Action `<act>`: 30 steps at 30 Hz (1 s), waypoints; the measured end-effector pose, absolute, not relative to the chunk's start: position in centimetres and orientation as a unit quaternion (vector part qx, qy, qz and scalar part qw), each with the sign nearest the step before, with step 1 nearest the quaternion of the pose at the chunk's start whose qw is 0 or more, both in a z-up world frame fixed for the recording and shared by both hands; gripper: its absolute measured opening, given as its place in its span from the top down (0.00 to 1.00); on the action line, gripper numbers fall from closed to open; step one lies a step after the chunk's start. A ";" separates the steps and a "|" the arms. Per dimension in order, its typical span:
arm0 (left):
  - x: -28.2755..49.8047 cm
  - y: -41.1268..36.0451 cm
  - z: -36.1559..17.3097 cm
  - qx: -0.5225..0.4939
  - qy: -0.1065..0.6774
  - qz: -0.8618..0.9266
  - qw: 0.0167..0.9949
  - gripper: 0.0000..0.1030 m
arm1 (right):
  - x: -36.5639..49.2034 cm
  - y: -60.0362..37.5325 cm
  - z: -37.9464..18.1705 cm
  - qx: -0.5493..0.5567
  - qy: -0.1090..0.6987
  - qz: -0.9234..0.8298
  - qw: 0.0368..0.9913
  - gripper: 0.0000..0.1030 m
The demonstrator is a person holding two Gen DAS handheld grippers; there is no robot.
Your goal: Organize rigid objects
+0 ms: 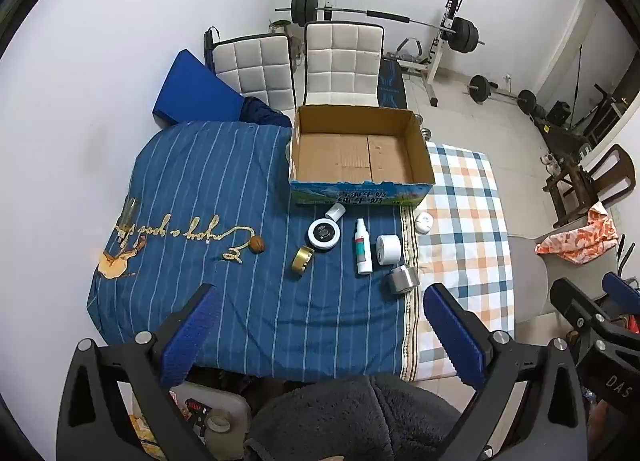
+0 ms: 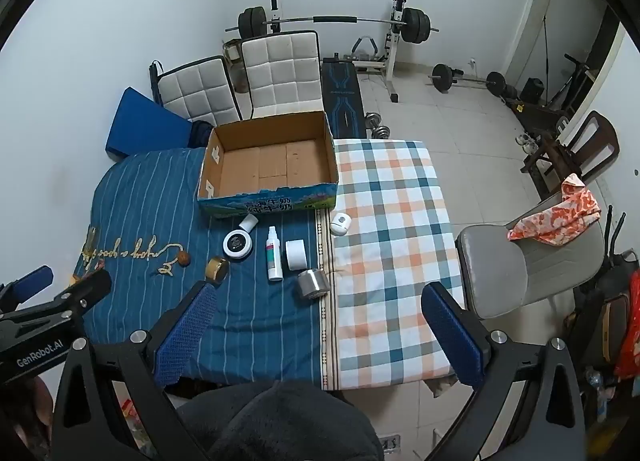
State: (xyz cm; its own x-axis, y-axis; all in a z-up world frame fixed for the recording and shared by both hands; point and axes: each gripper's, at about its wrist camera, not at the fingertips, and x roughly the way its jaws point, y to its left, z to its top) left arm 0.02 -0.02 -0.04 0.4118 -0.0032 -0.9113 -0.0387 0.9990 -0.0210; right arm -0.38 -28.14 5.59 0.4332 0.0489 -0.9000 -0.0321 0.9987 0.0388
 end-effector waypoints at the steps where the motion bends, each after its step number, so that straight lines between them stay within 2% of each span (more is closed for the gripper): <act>1: 0.1 -0.1 -0.1 -0.018 0.543 0.010 0.840 0.00 | -0.4 -28.1 5.6 0.006 0.529 0.023 0.848 0.00; 30: -0.8 -1.5 0.4 -0.023 0.534 0.001 0.845 0.00 | -1.3 -29.8 5.9 0.011 0.524 0.001 0.851 0.00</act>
